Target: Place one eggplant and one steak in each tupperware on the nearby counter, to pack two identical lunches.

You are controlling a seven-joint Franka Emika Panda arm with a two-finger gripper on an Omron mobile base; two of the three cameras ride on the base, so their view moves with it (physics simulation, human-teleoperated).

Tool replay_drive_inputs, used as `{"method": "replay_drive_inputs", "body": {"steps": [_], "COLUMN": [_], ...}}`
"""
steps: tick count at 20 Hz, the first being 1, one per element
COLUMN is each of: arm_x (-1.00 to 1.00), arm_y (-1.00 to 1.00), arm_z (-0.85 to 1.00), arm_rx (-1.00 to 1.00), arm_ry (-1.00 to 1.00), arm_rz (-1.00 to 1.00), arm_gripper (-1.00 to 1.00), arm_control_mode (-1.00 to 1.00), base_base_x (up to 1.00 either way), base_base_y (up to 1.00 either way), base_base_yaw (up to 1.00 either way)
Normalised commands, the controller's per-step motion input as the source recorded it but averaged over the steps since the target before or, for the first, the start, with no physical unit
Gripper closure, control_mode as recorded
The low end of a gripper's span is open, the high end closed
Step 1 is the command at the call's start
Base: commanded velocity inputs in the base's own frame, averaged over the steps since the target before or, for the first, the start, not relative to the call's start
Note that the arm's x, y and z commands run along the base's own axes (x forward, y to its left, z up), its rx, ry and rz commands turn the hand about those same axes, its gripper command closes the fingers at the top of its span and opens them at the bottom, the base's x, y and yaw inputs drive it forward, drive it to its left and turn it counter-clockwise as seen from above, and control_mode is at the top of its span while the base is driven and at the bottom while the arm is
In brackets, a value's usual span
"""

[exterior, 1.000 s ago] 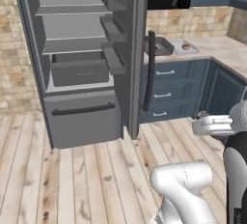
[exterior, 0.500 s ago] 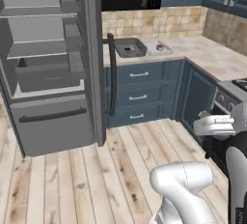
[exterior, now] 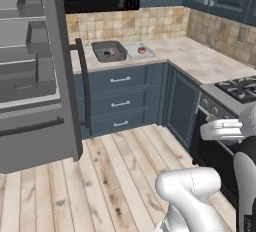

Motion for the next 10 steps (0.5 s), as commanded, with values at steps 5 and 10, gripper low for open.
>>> {"method": "replay_drive_inputs", "body": {"steps": [5,10], "arm_x": [0.00,0.00], "arm_y": [0.00,0.00], "arm_z": [0.00,0.00], "arm_rx": [0.00,0.00], "arm_ry": [0.00,0.00], "arm_rz": [0.00,0.00], "arm_gripper": [1.00,1.00], "arm_control_mode": [1.00,1.00], "base_base_x": [0.04,0.24], "base_base_y": [-1.00,-1.00], "base_base_yaw": [-0.11,-0.04]}}
